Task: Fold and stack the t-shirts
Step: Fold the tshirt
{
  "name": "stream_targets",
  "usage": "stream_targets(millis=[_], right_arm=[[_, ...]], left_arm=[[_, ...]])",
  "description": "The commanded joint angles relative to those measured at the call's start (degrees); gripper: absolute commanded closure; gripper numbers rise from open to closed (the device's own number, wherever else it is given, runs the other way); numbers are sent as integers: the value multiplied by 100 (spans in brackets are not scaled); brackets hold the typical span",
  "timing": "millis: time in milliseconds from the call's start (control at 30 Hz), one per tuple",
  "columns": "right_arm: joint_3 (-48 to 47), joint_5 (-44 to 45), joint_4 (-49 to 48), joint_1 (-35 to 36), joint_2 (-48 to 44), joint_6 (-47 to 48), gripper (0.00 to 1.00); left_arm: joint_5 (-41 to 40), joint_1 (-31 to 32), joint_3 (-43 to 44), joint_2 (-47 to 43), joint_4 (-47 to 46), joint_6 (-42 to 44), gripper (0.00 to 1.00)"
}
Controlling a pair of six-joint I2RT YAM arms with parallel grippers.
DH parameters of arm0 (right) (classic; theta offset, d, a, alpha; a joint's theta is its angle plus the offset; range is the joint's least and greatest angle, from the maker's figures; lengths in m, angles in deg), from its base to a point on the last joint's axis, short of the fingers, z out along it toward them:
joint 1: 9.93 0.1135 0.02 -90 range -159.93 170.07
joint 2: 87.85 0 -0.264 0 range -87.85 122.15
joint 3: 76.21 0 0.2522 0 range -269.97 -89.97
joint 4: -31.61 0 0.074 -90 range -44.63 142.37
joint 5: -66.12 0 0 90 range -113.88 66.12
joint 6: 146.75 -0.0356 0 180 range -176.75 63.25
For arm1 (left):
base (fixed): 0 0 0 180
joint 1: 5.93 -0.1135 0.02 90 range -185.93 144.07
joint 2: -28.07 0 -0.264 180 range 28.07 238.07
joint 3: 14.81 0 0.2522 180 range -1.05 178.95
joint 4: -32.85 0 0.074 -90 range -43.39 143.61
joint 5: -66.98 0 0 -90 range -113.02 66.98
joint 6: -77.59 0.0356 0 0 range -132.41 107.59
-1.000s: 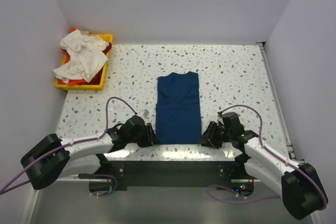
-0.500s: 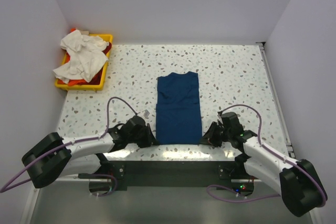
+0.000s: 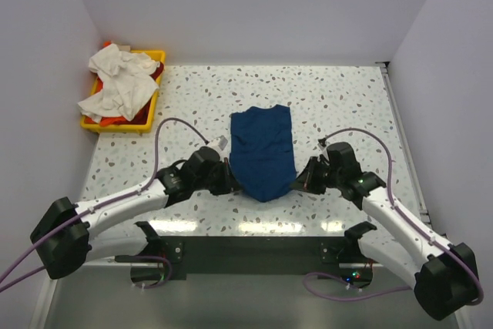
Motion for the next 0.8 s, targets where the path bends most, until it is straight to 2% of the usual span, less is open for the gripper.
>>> stream_targets(millis=[0,167,400,500,767], right_arm=[[-729,144,143,1,352,216,100],[-1539,345,-128,1,1002,164,100],[-3270,495,-367,-183,2827,225,100],[-4017,390,-393,-447,3480,286,100],[-5958,-173,-577,-1106,5930,392,100]], left_arm=[[-65,-256,730,123,222,426,100],[120,-922,1452,509,187,725,100],[366,-1645,2779,1510,47,875,100],[471,-1943,3403,2143,-32,883,100],[858,-2690,5027,4191,-402,954,100]])
